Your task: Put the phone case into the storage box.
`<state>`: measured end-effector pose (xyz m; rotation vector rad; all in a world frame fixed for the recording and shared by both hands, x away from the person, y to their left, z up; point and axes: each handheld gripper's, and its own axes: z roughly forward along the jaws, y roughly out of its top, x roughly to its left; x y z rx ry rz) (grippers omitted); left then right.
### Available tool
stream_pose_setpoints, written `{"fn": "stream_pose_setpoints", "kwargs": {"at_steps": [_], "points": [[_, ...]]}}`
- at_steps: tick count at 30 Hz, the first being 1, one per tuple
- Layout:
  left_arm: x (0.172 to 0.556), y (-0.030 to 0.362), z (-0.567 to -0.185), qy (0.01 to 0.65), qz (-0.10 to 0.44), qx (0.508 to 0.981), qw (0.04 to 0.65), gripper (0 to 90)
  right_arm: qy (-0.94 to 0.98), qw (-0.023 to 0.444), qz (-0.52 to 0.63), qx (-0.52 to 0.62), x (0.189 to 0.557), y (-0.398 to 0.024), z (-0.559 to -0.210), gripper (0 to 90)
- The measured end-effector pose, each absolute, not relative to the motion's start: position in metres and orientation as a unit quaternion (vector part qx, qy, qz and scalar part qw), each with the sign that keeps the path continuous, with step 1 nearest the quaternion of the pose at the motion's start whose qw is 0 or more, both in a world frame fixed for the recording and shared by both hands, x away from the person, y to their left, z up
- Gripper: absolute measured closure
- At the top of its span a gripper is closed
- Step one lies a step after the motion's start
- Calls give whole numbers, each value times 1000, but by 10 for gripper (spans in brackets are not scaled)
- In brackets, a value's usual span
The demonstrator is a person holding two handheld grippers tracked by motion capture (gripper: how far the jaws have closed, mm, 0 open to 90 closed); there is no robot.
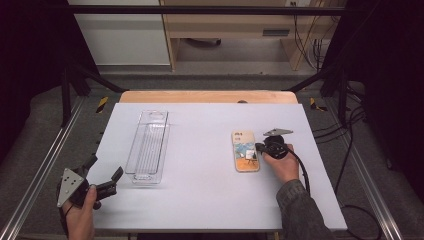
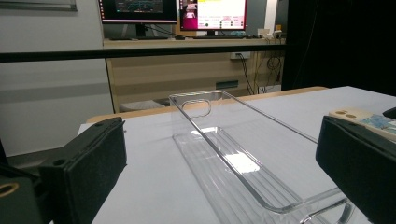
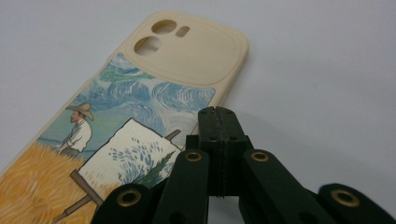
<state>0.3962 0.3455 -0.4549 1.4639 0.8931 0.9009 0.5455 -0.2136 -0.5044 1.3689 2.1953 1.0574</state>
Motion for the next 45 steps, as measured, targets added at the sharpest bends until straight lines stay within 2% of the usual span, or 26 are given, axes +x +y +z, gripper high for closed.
{"fn": "stream_pose_setpoints", "kwargs": {"at_steps": [17,28,45], "points": [[396,345,-454,379,384,622,567,17,806,141,377,434,512,-175,-501,900],[396,345,-454,379,384,622,567,17,828,112,396,381,487,-127,-496,900],[395,348,-453,384,384,617,570,17,835,109,418,341,485,-85,-495,900]]}}
